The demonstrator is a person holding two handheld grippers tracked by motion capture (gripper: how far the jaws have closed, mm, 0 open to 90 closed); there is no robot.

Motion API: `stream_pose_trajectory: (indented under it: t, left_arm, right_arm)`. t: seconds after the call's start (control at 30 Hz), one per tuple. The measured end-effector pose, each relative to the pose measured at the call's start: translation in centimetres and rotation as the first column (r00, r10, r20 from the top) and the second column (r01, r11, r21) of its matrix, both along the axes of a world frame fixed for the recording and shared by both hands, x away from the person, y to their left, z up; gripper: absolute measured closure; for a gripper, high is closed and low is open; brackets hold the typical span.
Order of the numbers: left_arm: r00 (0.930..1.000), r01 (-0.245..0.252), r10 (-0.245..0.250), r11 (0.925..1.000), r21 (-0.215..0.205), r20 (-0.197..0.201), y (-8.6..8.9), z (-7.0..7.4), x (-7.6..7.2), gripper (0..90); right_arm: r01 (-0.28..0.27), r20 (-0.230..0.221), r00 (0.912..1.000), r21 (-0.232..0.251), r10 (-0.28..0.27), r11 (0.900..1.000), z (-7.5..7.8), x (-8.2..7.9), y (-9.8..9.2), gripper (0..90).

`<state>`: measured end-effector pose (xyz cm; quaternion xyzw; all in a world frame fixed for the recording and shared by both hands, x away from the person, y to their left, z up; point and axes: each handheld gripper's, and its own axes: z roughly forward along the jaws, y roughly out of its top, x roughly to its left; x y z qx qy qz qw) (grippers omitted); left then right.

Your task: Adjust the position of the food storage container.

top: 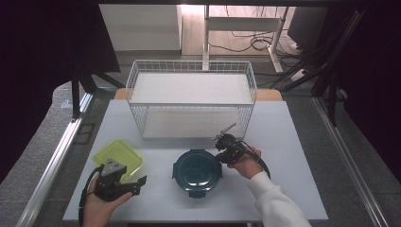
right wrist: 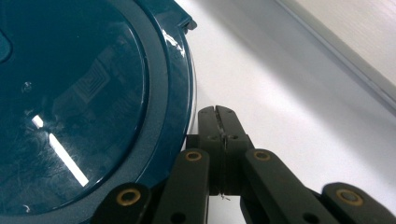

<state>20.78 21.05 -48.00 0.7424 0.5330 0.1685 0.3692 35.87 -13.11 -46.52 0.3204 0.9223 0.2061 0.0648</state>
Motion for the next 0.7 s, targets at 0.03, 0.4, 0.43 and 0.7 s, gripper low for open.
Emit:
stream_pose_trajectory:
  t: [0.03, 0.4, 0.43, 0.7]
  left_arm:
    - [1.0, 0.0, 0.0, 1.0, 0.0, 0.0, 0.0, 0.0, 0.0, 18.2]
    - [0.9999, 0.01, -0.01, 0.9995, -0.029, 0.004, -0.3, 0.3, -0.2, 19.2]
    - [1.0, 0.009, -0.009, 0.9995, -0.029, 0.003, -0.3, 0.2, -0.1, 19.2]
    - [1.0, 0.009, -0.009, 0.9993, -0.035, 0.001, -0.6, 0.2, -0.1, 19.1]
  right_arm:
    - [0.0, 0.002, 1.0, -0.001, 0.0, 1.0, 0.0, -0.1, 0.1, 89.5]
    - [0.112, 0.09, 0.9864, 0.24, -0.138, 0.964, 3.0, -3.0, -3.3, 89.3]
    - [0.107, 0.095, 0.9862, 0.257, -0.135, 0.96, 3.2, -3.6, -3.8, 89.3]
    - [0.15, 0.087, 0.976, 0.396, -0.2, 0.906, 2.2, -7.4, -7.0, 43.7]
